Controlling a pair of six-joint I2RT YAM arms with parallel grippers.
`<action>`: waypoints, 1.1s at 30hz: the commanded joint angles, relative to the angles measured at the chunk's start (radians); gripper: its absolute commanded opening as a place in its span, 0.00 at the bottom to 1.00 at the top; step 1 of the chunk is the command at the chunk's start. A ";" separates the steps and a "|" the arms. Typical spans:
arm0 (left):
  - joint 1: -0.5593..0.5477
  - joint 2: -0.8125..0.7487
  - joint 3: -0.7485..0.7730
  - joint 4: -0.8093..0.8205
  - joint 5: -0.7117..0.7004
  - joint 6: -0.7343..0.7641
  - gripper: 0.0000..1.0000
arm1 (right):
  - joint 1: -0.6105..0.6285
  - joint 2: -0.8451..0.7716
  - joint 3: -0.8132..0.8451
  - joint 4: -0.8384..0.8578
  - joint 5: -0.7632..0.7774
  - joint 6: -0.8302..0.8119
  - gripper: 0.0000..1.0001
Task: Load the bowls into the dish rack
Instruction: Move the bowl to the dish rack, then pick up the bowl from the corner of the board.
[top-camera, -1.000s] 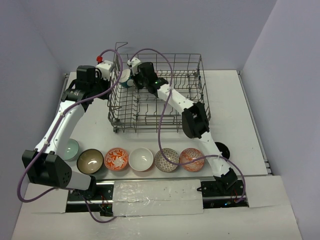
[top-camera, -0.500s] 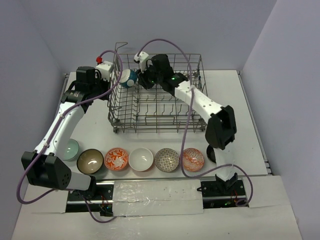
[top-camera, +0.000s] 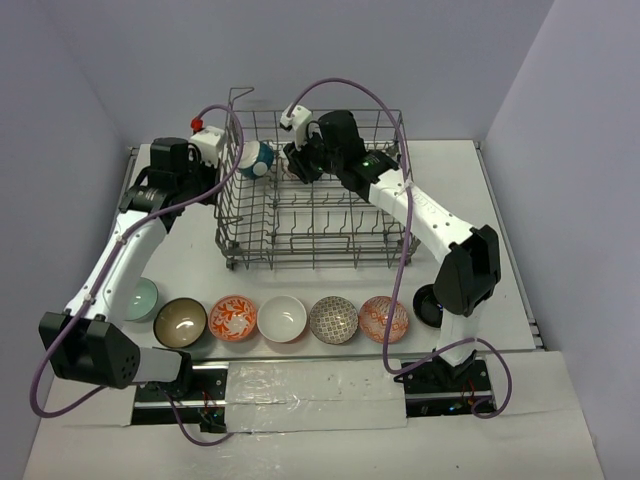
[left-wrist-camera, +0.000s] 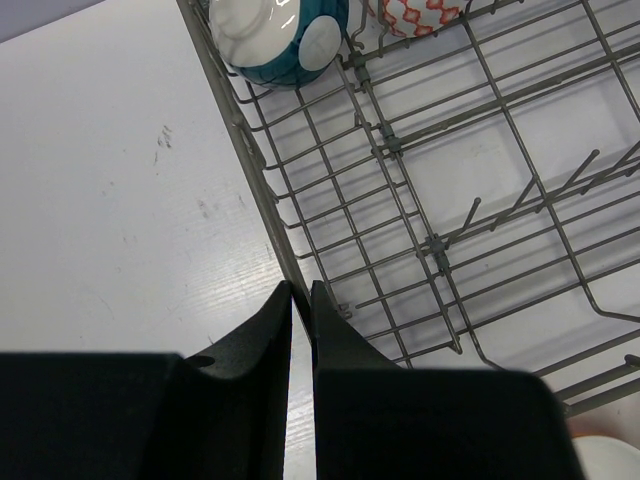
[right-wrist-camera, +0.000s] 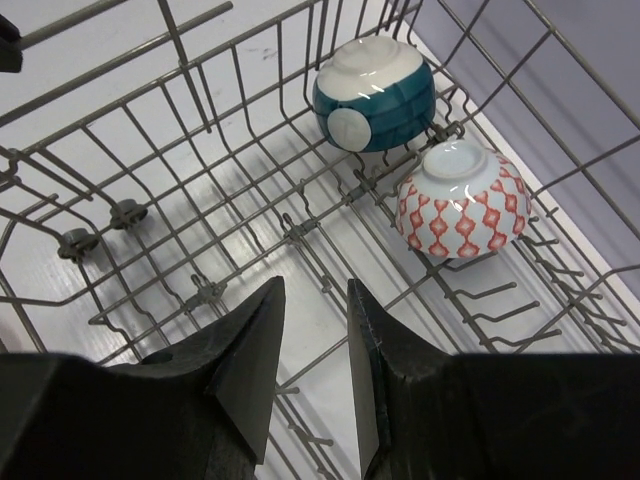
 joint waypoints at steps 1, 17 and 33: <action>-0.009 -0.047 -0.029 -0.095 0.037 0.021 0.00 | 0.000 -0.037 0.000 -0.002 0.013 -0.006 0.39; -0.007 -0.040 -0.019 -0.061 0.009 -0.002 0.64 | -0.016 -0.118 -0.038 -0.030 0.061 -0.017 0.45; 0.025 -0.323 -0.063 -0.003 -0.052 -0.037 0.75 | -0.031 -0.403 -0.179 -0.201 0.082 -0.083 0.52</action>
